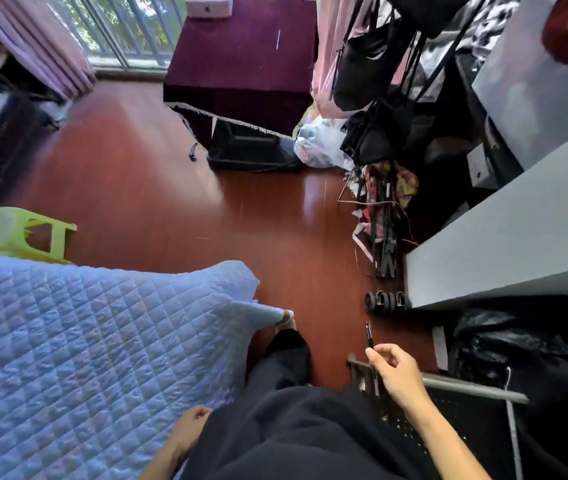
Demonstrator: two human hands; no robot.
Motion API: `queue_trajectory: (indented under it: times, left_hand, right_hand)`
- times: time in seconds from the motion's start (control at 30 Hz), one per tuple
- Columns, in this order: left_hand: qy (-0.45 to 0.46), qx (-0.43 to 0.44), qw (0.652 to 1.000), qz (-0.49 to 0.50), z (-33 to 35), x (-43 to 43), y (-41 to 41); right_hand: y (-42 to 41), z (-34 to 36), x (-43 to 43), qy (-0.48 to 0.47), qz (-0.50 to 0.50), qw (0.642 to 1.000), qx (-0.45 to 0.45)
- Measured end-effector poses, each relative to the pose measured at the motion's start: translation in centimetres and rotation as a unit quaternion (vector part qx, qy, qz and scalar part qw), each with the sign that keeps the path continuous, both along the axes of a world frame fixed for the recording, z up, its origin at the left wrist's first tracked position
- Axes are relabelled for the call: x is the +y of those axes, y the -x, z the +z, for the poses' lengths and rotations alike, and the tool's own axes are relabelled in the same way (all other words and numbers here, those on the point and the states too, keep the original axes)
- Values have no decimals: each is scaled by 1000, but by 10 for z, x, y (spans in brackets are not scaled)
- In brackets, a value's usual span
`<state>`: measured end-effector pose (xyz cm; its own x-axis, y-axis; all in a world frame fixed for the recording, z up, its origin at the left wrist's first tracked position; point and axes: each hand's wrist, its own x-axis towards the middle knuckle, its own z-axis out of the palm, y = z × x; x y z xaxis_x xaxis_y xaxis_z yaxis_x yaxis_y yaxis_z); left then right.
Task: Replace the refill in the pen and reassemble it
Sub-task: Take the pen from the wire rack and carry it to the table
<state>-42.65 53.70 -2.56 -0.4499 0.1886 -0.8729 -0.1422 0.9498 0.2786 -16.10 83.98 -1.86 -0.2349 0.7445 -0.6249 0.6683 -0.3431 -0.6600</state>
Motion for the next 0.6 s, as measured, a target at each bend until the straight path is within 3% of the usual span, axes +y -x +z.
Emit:
queue_trajectory:
  times: [0.1,0.3,0.6]
  left_hand:
    - [-14,-20,999,29,-4,49,31]
    - [-72,-17,995,-60,10,183,101]
    - [-142,39,989,22,29,337,178]
  right_hand:
    - [33,3,36,-9,-3,1000,-4]
    - [90,15,105,-26,-1,1000,-1]
    - [181,11,240,-13,68,998,6]
